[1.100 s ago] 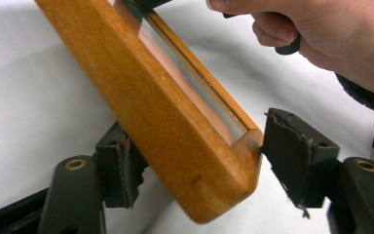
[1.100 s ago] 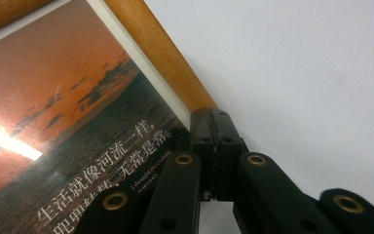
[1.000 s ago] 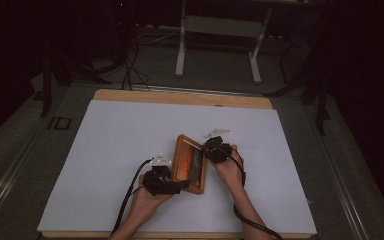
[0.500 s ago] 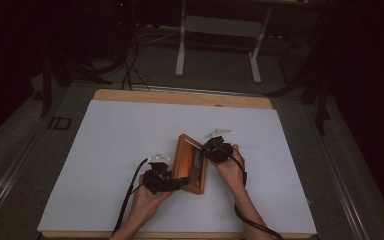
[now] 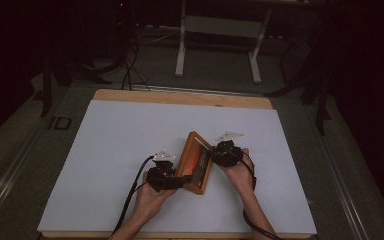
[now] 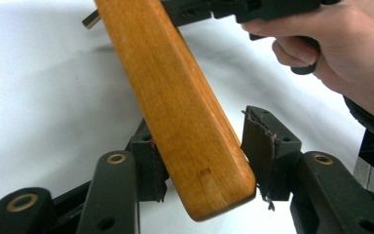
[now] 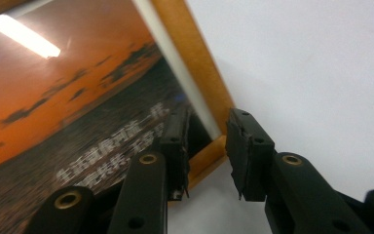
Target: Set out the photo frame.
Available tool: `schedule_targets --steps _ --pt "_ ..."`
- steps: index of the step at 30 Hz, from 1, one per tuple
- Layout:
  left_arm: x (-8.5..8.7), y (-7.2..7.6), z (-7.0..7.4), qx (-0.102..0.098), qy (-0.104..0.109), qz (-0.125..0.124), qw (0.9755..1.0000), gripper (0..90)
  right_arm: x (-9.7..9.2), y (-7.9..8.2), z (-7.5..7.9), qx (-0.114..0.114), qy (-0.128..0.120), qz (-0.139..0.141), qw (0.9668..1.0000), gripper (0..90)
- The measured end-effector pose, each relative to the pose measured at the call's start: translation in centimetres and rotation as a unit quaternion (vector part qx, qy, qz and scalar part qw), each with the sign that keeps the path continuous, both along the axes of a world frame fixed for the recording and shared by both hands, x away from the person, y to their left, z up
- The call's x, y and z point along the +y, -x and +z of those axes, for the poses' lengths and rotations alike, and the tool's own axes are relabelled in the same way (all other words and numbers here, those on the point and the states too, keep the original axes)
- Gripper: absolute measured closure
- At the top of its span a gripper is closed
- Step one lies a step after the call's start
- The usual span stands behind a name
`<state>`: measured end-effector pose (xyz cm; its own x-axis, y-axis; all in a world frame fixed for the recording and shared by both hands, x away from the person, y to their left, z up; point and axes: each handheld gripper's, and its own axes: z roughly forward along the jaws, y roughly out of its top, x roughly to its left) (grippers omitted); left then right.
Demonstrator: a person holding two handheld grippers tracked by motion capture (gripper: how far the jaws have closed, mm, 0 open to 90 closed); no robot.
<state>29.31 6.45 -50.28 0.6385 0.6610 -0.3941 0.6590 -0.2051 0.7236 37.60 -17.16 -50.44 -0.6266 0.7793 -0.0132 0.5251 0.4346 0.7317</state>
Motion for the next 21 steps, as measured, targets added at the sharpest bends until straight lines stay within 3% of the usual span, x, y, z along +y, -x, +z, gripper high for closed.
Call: schedule_targets --steps 7,11,15,21 --pt "-0.6 0.2 0.4 -0.004 0.006 -0.002 1.0 61.8 -1.6 1.1 0.6 -0.014 -0.002 -0.006 0.9999 68.0" --pt "-0.2 0.0 0.6 0.01 0.019 -0.001 0.9998 65.1 -2.6 1.5 0.8 -0.02 -0.008 -0.016 0.9996 68.4" --pt "0.2 0.0 1.1 0.002 0.017 -0.004 0.9999 67.9 -3.5 1.9 0.8 -0.019 -0.022 -0.02 0.9994 67.6" --pt "0.6 0.1 1.9 -0.023 -0.004 -0.014 0.9996 69.0 -3.6 2.6 1.2 -0.027 -0.012 -0.01 0.9995 67.6"
